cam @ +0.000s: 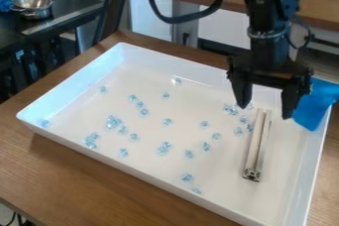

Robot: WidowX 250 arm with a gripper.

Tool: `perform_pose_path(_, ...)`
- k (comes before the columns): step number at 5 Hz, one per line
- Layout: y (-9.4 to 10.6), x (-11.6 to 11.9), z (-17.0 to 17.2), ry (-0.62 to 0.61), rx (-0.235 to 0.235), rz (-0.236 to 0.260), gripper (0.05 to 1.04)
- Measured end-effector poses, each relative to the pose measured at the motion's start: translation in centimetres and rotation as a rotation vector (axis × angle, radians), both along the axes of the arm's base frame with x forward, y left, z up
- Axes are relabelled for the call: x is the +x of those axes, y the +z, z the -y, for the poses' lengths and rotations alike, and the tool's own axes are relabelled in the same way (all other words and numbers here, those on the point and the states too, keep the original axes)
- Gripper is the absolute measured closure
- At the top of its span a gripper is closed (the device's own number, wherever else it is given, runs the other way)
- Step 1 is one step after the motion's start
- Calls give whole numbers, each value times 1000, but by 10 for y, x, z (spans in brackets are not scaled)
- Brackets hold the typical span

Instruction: Sweep into pile

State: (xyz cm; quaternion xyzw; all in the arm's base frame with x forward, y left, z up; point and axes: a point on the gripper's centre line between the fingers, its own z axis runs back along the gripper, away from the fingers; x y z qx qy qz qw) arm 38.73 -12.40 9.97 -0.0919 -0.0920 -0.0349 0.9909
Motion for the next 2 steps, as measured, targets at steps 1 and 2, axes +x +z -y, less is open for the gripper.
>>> perform_pose_path(1,-5,3,-2,24,6,28,83)
perform_pose_path(2,-12,6,-4,45,30,34,83)
